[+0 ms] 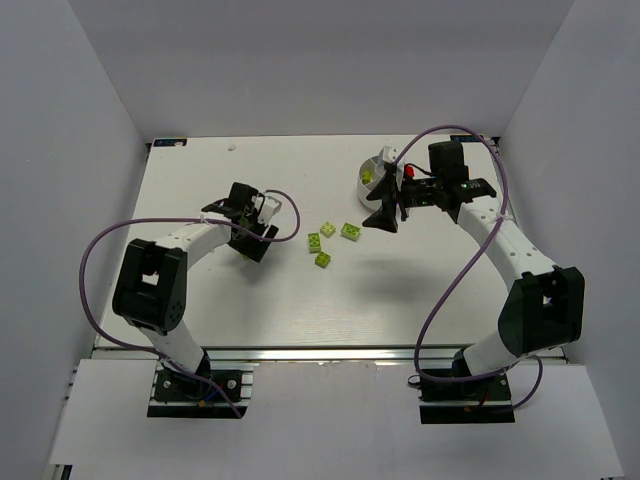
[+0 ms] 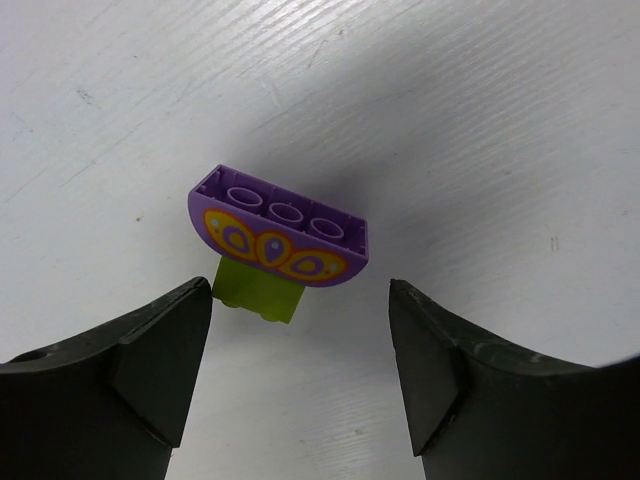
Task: Sort the legos into containers by color
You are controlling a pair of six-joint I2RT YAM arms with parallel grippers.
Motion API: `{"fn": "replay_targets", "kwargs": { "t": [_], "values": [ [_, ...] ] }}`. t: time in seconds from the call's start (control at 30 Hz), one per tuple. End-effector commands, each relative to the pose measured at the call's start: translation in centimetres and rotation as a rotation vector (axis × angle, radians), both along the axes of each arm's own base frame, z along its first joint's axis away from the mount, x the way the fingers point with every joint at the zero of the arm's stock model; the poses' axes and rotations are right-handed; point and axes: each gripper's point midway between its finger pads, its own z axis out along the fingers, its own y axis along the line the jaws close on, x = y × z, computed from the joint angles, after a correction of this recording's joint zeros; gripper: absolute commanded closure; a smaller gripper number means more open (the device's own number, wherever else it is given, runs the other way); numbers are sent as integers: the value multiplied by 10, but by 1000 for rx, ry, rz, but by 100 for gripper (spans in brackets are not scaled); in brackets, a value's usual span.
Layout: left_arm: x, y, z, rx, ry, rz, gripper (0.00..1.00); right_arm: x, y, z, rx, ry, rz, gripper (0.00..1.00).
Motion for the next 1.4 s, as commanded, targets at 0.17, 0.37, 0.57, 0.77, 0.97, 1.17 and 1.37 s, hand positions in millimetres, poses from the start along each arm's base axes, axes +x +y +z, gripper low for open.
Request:
{"fn": "replay_targets", "kwargs": {
  "t": [0.17,0.37,0.57,0.77,0.97,1.17,1.37],
  "values": [
    [-7,-15,10,-106,14,11,15,-1,0,17,22,-32,3,21],
    [-9,-12,3,-100,21,54,17,-1,-1,16,24,-24,2,21],
    [0,-2,-8,-46,6,145,30,0,0,18,26,-28,3,21],
    [11,3,-7,-33,-33,216,41,-2,-1,17,23,-31,4,21],
    [14,4,-2,-41,-58,249,57,-4,-2,13,13,-27,1,21],
    [16,-30,43,-263,-144,190,79,-6,14,0,-27,93,-48,31],
    [-10,-100,124,-695,-313,-3,85,-21,53,-4,57,593,-148,32]
  ]
}}
